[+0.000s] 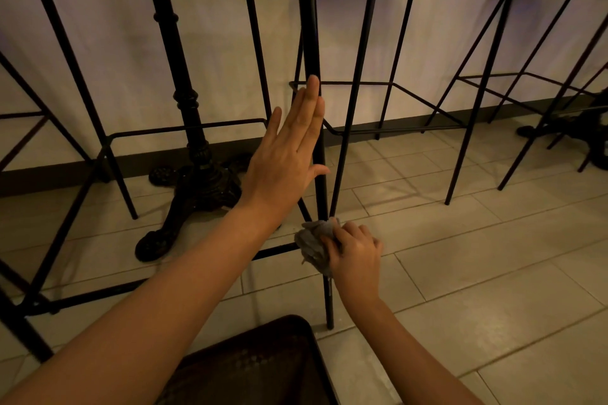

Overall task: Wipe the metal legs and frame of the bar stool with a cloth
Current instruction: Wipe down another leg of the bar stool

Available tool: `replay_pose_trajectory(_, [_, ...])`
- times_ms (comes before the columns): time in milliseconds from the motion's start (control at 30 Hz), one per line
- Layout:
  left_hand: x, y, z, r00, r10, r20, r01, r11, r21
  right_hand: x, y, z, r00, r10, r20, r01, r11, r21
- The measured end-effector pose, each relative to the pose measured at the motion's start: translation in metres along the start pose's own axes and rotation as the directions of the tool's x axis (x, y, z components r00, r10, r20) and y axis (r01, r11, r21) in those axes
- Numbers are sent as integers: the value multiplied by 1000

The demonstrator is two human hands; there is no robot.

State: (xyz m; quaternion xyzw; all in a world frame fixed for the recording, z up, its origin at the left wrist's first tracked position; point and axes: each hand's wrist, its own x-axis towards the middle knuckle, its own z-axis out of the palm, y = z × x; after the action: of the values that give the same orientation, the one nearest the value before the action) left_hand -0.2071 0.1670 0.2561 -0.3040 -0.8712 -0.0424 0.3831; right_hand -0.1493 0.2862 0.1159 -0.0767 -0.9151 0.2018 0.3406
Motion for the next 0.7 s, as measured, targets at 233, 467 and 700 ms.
replay_pose_trajectory(233, [-10,3,9,1000,5,23,-6,999,41,7,-2,-11,997,-70,-32,71,997,38])
replay_pose_trajectory(467, [-12,5,12,1000,-7,24,7,1000,-15,-8,8,2,998,-45,41,45,999,-16])
replay_pose_trajectory(700, [-12,6,13,1000,-13,27,13,1000,-6,-18,23,9,993,-57,102,67,994,-89])
